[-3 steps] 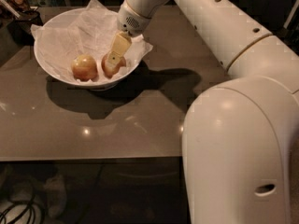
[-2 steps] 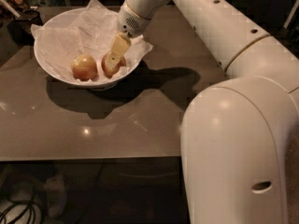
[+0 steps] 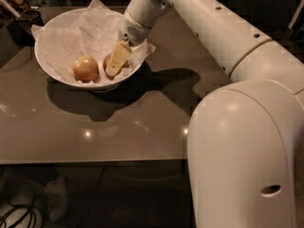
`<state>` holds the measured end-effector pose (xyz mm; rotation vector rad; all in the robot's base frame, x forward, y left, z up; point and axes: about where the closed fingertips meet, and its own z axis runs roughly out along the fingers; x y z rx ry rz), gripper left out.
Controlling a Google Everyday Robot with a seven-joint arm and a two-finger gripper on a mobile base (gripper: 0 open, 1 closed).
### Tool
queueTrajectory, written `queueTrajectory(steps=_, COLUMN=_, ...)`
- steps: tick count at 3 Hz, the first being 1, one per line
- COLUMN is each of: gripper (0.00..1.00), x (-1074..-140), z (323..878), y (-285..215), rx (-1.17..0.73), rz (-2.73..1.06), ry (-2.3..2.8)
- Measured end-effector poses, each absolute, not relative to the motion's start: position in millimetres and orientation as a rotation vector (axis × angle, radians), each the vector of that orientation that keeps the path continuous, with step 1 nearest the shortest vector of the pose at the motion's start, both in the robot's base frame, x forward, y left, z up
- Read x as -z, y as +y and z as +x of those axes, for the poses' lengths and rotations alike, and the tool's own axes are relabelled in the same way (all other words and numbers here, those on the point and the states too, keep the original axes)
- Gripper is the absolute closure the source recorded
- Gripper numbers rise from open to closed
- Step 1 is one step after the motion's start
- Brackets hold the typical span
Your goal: Pick apple from white bowl
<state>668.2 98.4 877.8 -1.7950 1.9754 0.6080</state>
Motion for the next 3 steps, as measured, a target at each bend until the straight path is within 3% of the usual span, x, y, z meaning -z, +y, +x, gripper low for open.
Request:
queueTrajectory(steps=2, gripper=0.37, x=-865.8, z=664.4, y=100.3, rx=-0.645, rz=-1.789, ry=1.96)
queueTrajectory(steps=3, gripper=0.52, x=-859.1, z=663.1, y=102.3, rx=-0.675, rz=-1.785, ry=1.945)
